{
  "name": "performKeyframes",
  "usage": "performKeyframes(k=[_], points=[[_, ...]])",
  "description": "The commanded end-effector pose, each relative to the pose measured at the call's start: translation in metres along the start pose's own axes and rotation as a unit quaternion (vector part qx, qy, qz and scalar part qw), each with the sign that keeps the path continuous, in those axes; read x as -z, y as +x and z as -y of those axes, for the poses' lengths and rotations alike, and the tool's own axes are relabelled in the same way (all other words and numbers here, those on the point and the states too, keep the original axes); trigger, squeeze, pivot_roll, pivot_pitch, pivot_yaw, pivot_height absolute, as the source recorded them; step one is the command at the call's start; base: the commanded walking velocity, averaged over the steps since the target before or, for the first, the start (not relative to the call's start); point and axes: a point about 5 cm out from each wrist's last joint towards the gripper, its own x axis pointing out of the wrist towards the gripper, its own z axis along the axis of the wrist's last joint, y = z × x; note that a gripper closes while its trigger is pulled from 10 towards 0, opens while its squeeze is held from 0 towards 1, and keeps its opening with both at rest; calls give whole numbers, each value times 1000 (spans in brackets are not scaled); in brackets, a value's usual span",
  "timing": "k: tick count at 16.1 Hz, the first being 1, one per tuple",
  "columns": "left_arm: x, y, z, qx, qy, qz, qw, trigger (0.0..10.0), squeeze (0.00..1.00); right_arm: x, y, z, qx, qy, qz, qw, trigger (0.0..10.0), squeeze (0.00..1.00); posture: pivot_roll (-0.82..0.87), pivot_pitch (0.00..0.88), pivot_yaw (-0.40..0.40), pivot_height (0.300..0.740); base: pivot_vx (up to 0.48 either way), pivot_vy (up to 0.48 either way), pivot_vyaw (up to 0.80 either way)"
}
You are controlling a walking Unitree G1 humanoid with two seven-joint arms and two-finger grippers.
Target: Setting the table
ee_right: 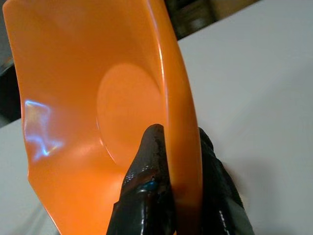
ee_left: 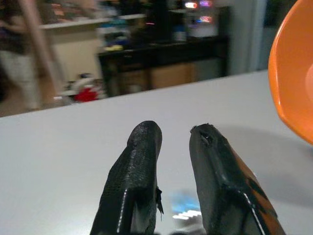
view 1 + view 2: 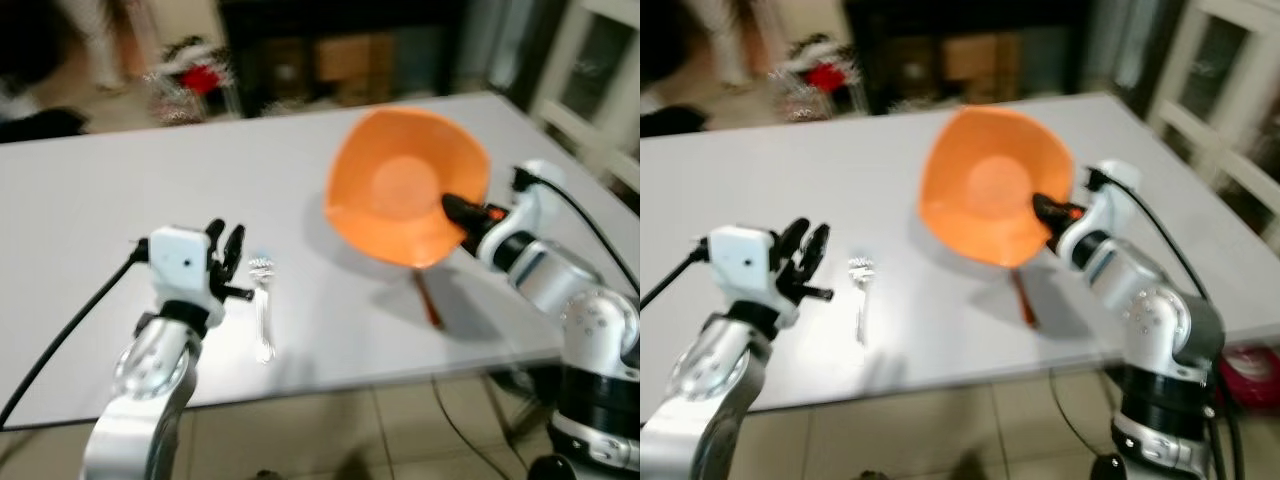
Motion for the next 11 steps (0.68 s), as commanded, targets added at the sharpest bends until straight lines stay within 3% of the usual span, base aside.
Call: performKeyframes(k=[1,6,7,11], points=[[0,-2,-8,-17,10,-4,1000,10000,0,0,9,-24,-53,-2,-2,999,10000,0,-107,3,40,740,341,0,0],[0,-5,-6,-6,9,-14,1000,10000,0,1,15,-21,-37,-3,-12,999,10000,0,-101,15,38,740,323,0,0],[2,-6,-2,16,8,-24,1000,10000,0,4,19,-16,-8,-10,-49,999,10000,0,-104,15,43,740,0,0,0],[0,-1,2,55,5,-17,998,10000,0,3,37,-3,6,33,-58,998,10000,0,-117,9,62,740,0,0,0]])
